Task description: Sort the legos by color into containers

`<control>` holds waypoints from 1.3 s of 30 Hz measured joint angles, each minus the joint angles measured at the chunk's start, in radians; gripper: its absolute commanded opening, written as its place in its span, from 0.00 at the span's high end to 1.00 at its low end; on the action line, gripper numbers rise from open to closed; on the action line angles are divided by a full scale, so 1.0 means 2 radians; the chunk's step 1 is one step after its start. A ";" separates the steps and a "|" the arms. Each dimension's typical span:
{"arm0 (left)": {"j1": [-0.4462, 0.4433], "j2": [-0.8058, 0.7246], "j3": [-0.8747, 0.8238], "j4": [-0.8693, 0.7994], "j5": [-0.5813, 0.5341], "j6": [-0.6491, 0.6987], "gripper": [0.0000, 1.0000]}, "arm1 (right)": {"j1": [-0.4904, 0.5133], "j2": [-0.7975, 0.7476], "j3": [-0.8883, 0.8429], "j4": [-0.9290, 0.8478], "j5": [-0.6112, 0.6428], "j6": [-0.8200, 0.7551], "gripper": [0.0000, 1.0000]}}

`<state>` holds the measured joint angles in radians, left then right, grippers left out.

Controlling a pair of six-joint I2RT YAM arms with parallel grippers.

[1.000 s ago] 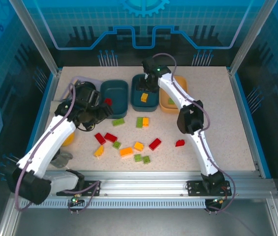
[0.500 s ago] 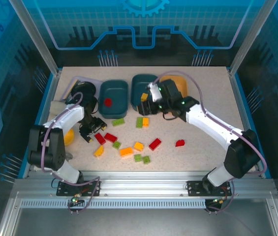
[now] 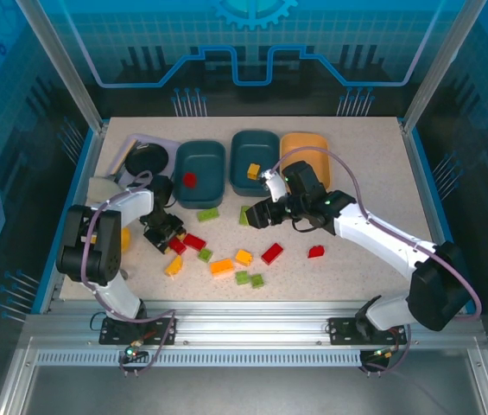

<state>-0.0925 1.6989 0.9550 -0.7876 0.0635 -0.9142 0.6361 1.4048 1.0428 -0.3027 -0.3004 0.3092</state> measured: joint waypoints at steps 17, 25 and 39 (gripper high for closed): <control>-0.053 -0.050 0.227 -0.062 -0.087 0.039 0.66 | -0.045 0.001 0.018 0.028 0.015 0.057 0.35; -0.058 0.093 0.326 -0.064 -0.101 0.055 0.65 | -0.060 0.001 0.040 0.053 0.017 0.084 0.35; -0.067 0.162 0.344 -0.068 -0.114 0.038 0.54 | -0.060 -0.005 0.024 0.052 0.024 0.096 0.35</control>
<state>-0.2256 2.0232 1.6428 -0.9226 -0.1646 -0.8387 0.5159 1.3952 1.0904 -0.1982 -0.2523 0.5018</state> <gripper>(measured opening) 0.443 0.651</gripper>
